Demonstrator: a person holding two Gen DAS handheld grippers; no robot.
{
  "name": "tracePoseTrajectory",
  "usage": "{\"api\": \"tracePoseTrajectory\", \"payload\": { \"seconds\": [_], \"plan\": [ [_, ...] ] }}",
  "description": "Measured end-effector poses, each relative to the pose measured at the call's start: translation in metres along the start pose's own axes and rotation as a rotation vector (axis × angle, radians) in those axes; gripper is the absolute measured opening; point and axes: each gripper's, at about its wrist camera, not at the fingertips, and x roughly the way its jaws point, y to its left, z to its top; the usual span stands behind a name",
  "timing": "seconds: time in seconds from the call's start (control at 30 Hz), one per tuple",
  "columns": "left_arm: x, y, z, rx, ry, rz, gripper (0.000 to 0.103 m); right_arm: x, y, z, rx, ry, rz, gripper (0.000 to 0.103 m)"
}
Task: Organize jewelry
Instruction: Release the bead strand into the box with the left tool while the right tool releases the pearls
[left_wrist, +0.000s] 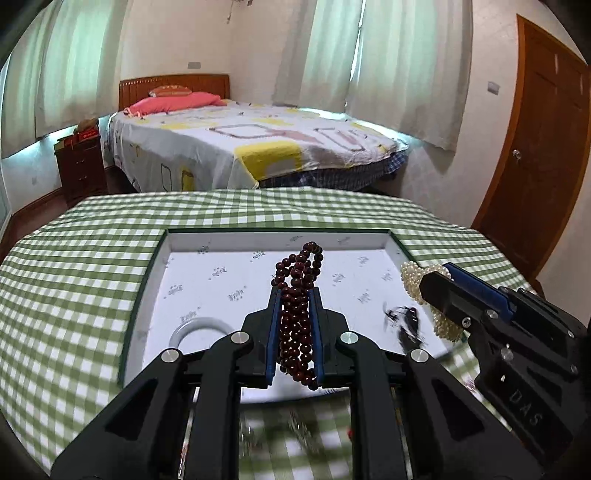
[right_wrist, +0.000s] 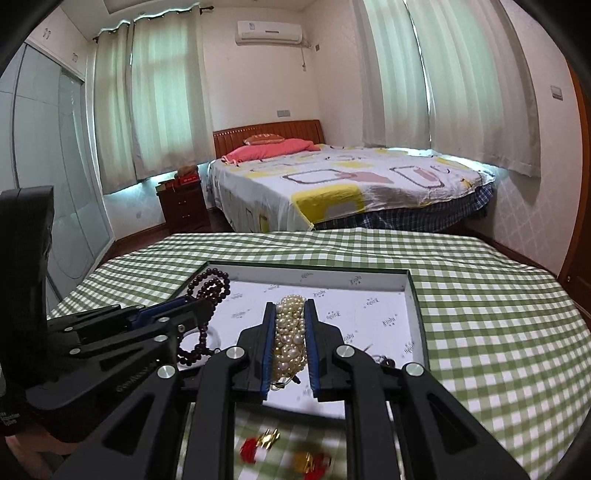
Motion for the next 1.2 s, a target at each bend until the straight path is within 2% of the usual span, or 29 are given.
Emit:
{"api": "tracePoseTrajectory", "payload": {
  "seconds": [0.2,0.5,0.67,0.83,0.97,1.2],
  "plan": [
    [0.052,0.004,-0.007,0.002,0.111,0.016,0.015,0.045,-0.013,-0.011,0.030,0.097,0.005,0.016],
    [0.087,0.008,-0.022,-0.008,0.227,0.015,0.017,0.078,-0.021,-0.025,0.056,0.228,0.009,0.016],
    [0.090,0.004,-0.022,0.001,0.236,0.018,0.027,0.085,-0.022,-0.029,0.049,0.278,0.014,0.017],
    [0.090,0.004,-0.022,-0.001,0.236,0.015,0.030,0.085,-0.022,-0.031,0.055,0.285,0.014,0.020],
    [0.088,0.007,-0.022,-0.022,0.231,0.020,0.048,0.083,-0.027,-0.029,0.066,0.279,0.006,0.023],
    [0.077,0.009,-0.021,-0.034,0.205,0.018,0.060,0.069,-0.029,-0.025,0.066,0.248,-0.003,0.030]
  ]
}}
